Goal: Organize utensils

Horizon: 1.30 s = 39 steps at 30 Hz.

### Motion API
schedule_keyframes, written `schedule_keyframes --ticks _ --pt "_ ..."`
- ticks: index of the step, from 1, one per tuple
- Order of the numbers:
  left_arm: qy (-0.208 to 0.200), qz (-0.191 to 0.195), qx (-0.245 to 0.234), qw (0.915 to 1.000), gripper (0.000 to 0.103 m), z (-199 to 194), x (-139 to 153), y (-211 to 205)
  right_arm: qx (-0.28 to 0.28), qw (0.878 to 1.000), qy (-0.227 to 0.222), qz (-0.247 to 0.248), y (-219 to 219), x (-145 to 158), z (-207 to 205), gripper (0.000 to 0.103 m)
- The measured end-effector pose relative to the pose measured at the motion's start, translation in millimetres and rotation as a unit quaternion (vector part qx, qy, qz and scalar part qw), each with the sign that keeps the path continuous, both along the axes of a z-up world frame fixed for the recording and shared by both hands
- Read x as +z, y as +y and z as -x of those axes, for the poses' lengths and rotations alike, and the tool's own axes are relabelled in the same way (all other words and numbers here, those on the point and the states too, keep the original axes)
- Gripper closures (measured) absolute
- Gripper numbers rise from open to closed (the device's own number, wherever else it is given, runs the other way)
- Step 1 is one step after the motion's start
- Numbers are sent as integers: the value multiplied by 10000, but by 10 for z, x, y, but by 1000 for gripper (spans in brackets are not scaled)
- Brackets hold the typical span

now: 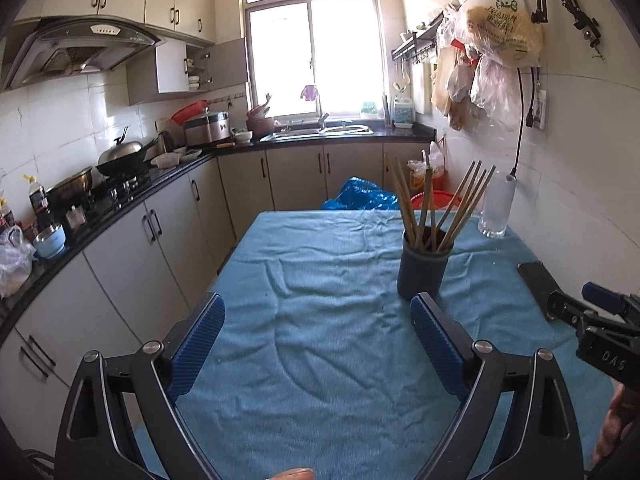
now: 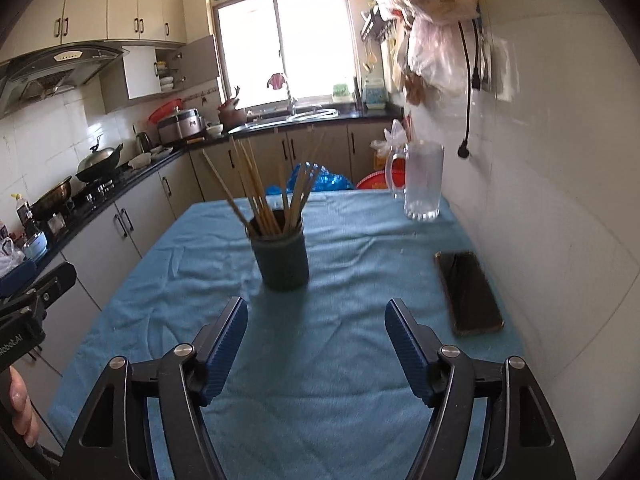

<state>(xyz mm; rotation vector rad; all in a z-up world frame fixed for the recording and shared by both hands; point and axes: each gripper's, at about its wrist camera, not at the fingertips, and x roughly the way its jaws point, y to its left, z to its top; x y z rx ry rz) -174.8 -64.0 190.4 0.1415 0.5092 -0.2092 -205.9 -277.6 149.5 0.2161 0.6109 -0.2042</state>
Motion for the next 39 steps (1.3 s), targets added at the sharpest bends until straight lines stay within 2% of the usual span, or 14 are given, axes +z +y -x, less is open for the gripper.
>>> schedule_keyframes --ticks 9,15,25,39 --pt "409 85 -40 9991 10 6 -244 62 -84 9996 167 -202 144 -298 -10 27" --pt "604 167 -136 9979 10 11 -354 32 -262 9996 74 -106 223 -323 -31 27" --pt "633 253 -115 9976 10 35 -466 74 -544 9984 -121 -36 255 -342 17 26" --pt "658 288 -75 9974 10 5 -491 125 -492 9988 -14 -12 354 -417 -45 25"
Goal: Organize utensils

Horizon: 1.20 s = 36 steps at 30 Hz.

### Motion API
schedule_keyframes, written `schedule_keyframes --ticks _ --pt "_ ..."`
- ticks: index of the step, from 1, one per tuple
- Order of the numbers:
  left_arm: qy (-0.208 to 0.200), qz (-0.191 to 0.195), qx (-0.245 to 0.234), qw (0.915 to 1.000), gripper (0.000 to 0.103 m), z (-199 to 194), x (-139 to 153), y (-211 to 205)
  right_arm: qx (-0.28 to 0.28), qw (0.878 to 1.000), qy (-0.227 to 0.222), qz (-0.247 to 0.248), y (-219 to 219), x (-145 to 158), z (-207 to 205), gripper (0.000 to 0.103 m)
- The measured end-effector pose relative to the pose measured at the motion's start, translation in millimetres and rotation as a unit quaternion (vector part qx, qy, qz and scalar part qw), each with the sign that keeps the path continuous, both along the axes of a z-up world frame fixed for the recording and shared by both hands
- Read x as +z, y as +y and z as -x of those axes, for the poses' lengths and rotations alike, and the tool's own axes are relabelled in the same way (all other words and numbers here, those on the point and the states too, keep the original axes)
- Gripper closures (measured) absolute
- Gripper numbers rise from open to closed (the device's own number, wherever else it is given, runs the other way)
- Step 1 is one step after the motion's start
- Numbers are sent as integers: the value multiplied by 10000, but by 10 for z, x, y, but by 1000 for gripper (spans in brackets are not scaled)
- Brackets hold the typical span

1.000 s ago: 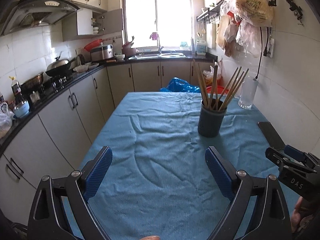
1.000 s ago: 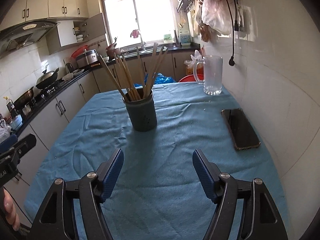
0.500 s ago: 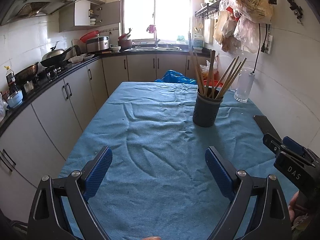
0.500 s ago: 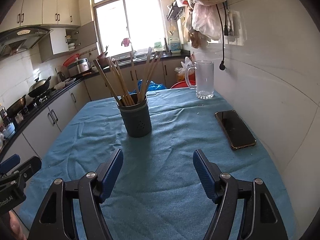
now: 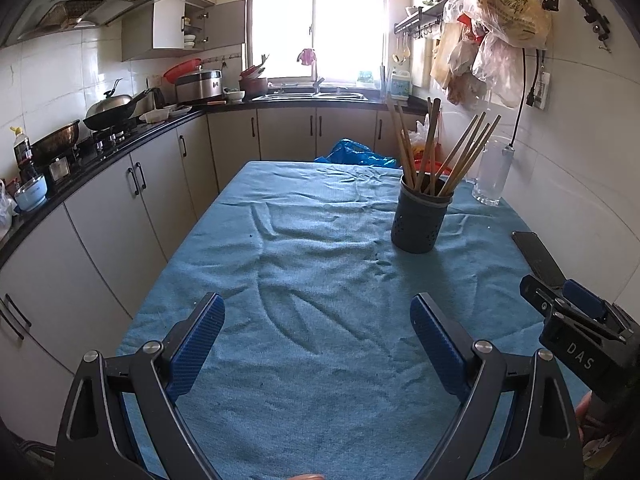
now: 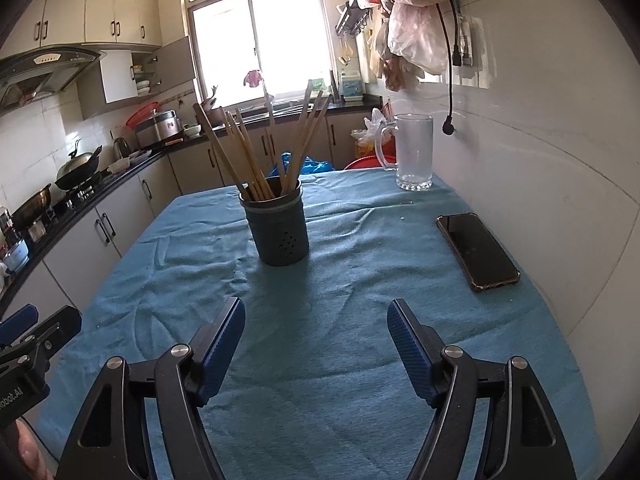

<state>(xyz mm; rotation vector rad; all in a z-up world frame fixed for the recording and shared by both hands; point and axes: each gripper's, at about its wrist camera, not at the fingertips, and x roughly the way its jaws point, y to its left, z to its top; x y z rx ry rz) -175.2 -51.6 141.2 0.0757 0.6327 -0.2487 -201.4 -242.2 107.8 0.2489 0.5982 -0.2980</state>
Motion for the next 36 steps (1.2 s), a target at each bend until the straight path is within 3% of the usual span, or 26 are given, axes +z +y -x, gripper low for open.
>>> schedule_keyframes --ticks 27,36 --pt "52 -23 -80 10000 10 31 -64 -26 52 9999 -53 92 54 -26 28 23" --pt "306 -11 -90 9995 10 -39 -176 -10 179 9997 160 83 86 -136 -26 22"
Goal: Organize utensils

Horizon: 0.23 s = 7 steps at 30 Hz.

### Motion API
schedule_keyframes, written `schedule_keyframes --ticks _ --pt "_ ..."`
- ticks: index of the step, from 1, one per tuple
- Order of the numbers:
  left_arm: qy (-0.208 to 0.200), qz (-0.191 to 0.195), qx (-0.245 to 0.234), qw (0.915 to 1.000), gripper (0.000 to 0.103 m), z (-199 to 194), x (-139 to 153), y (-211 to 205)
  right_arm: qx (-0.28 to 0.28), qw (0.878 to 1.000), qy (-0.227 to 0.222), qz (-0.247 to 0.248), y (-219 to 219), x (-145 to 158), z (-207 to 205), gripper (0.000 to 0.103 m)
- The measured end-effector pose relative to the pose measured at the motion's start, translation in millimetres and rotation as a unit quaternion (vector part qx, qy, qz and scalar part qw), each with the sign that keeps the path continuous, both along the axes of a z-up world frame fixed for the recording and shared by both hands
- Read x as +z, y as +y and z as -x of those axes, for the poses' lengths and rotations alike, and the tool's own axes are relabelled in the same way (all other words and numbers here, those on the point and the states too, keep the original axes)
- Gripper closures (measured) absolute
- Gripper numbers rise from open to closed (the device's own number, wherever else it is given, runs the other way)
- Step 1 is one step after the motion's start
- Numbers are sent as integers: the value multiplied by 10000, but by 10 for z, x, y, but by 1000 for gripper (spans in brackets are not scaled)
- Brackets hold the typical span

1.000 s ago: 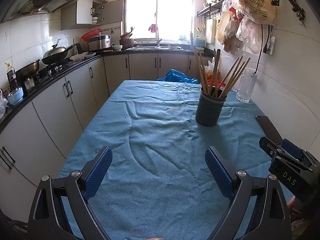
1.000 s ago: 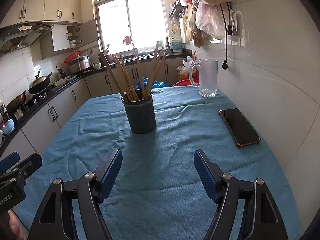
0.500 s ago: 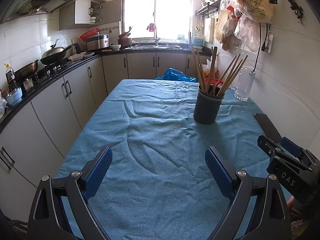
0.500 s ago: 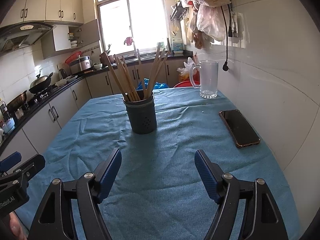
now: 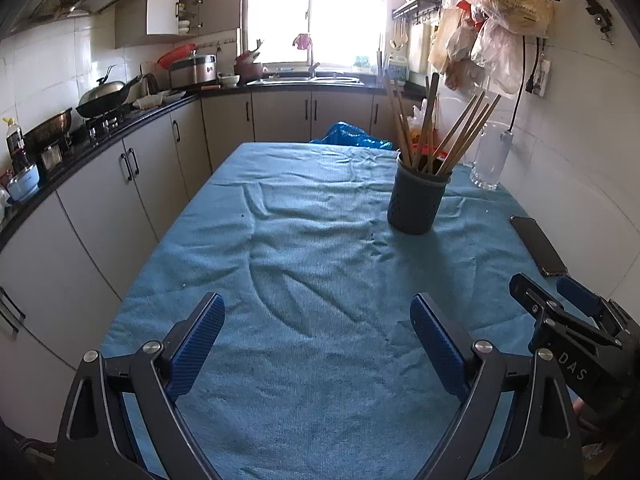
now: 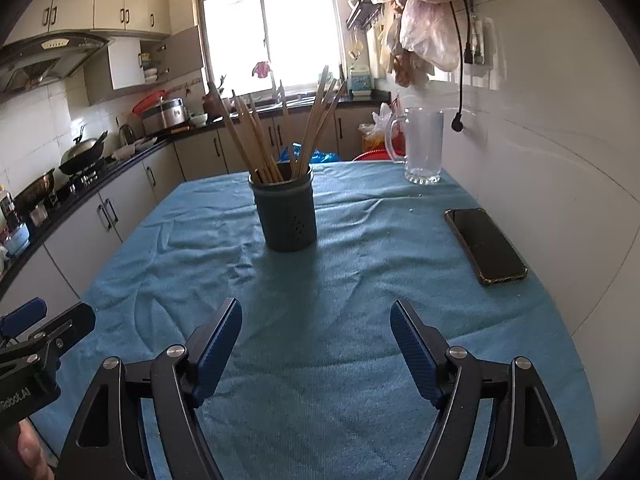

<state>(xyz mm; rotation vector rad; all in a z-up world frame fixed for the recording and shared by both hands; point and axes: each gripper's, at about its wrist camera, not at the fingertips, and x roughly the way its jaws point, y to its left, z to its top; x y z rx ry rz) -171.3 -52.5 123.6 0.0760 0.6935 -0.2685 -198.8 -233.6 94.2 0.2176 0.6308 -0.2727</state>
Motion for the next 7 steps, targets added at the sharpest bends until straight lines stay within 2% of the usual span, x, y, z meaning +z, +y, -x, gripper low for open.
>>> schedule_keyframes --ticks 7 --pt "248 -12 -26 9997 10 -101 -107 -3 104 9997 203 -103 -13 -90 -77 22"
